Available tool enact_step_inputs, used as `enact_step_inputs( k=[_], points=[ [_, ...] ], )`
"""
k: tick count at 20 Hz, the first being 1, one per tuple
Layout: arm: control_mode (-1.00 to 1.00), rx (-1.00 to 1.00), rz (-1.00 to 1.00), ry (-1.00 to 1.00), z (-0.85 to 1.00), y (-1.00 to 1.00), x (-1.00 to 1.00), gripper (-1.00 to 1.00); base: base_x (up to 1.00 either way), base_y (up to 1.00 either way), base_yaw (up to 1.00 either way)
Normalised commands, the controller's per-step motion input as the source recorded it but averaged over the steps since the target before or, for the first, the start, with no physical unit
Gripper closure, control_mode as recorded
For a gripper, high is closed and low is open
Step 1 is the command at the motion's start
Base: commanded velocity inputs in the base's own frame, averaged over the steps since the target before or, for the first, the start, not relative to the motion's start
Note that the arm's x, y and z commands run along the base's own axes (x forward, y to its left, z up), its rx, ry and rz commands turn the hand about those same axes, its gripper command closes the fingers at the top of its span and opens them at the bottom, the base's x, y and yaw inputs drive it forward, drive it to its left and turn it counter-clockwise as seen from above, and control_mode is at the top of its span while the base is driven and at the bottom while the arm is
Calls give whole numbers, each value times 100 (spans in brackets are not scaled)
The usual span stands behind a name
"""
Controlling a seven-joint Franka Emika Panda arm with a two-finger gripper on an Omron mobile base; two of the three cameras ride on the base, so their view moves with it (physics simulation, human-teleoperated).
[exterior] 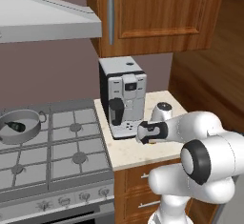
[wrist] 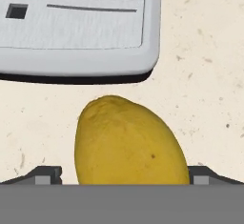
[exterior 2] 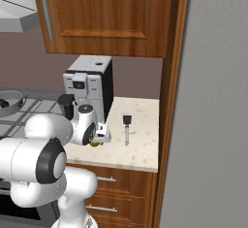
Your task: Put the eggplant and lemon in the pot. Retrieve the spatula and lightly stir the vegetables in the pot.
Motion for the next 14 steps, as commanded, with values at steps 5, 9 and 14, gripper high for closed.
enact_step_inputs(
  k=[5, 9, 14],
  points=[
    [-100, 0, 0, 0, 0, 0, 0, 100, 0, 0, 0],
    [-100, 0, 0, 0, 0, 0, 0, 100, 0, 0, 0],
    [-100, 0, 0, -2, 0, 0, -52, 100, 0, 0, 0]
  ],
)
